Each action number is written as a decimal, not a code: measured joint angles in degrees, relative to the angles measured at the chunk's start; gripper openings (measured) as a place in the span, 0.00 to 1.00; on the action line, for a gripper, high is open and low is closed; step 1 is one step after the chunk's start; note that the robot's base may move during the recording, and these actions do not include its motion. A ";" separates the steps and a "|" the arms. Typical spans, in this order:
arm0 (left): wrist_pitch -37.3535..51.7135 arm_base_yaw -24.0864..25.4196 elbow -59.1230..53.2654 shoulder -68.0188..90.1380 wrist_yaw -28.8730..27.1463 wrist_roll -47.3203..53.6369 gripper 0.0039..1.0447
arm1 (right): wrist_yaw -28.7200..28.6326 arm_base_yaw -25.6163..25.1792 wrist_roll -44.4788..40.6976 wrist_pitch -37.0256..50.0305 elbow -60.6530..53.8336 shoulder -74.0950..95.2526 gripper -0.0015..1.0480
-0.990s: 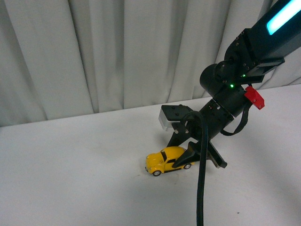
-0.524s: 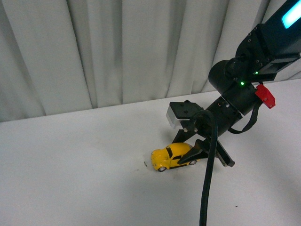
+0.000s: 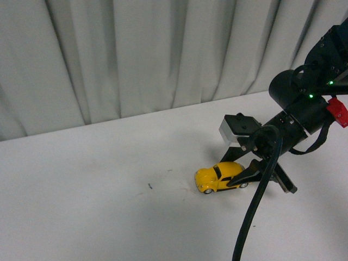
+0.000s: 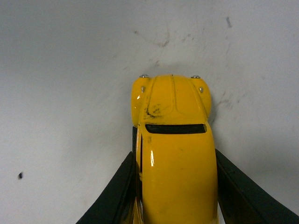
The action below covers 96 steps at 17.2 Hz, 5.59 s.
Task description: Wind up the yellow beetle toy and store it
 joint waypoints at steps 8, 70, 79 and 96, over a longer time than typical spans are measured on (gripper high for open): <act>0.00 0.00 0.00 0.00 -0.02 0.00 0.94 | 1.11 -8.52 -2.23 -0.11 -5.73 -2.73 0.51; 0.04 0.00 0.00 0.00 0.00 0.00 0.94 | 41.13 16.57 96.30 42.95 -69.64 -116.32 0.02; 0.02 0.00 0.00 0.00 0.00 0.00 0.94 | 41.22 16.57 96.32 31.02 -69.61 -127.67 0.02; 12.26 -7.91 52.74 87.10 -3.56 9.79 0.94 | 41.20 16.55 96.35 30.95 -69.61 -127.60 0.94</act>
